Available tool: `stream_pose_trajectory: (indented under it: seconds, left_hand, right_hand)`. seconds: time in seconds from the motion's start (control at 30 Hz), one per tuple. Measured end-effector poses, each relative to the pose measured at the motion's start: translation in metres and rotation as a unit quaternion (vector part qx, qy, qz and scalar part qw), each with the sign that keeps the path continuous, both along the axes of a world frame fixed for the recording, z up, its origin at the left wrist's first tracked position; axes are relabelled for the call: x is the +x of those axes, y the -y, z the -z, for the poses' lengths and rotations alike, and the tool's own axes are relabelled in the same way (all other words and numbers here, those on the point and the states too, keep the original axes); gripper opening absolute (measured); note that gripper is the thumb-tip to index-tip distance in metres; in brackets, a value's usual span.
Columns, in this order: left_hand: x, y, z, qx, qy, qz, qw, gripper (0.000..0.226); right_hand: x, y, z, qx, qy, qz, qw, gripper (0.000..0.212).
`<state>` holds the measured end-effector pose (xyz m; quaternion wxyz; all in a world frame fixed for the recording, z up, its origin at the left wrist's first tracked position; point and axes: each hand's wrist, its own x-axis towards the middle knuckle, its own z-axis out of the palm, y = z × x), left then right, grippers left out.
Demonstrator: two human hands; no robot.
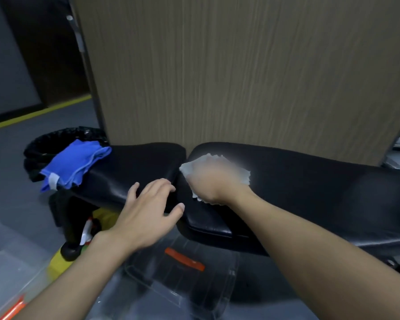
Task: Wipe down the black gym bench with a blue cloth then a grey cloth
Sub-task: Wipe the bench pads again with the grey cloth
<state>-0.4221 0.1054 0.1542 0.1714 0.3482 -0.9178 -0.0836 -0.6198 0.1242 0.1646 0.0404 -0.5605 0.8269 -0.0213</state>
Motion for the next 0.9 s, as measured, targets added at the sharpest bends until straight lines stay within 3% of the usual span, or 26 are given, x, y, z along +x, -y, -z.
stream_pose_trajectory:
  seconds: [0.17, 0.27, 0.47, 0.67, 0.9]
  left_hand:
    - [-0.007, -0.001, 0.002, 0.024, -0.063, -0.018, 0.998, 0.03]
    - [-0.016, -0.007, -0.003, 0.019, -0.091, -0.019, 0.995, 0.02]
    - [-0.047, -0.033, -0.014, 0.014, -0.064, 0.071, 0.995, 0.033]
    - [-0.1, -0.071, -0.02, 0.043, 0.091, 0.125, 0.987, 0.047]
    - [-0.167, -0.112, -0.026, 0.029, 0.109, 0.204, 0.973, 0.047]
  right_hand:
    - [0.017, -0.014, -0.001, 0.002, 0.021, -0.087, 0.996, 0.06]
    - [0.007, -0.041, -0.001, -0.009, 0.027, -0.122, 0.992, 0.058]
    - [-0.042, -0.103, -0.005, -0.012, 0.026, -0.072, 0.997, 0.056]
    - [-0.109, -0.176, -0.006, -0.012, 0.019, 0.023, 0.999, 0.054]
    - [-0.192, -0.273, -0.006, -0.03, 0.006, 0.16, 0.987, 0.051]
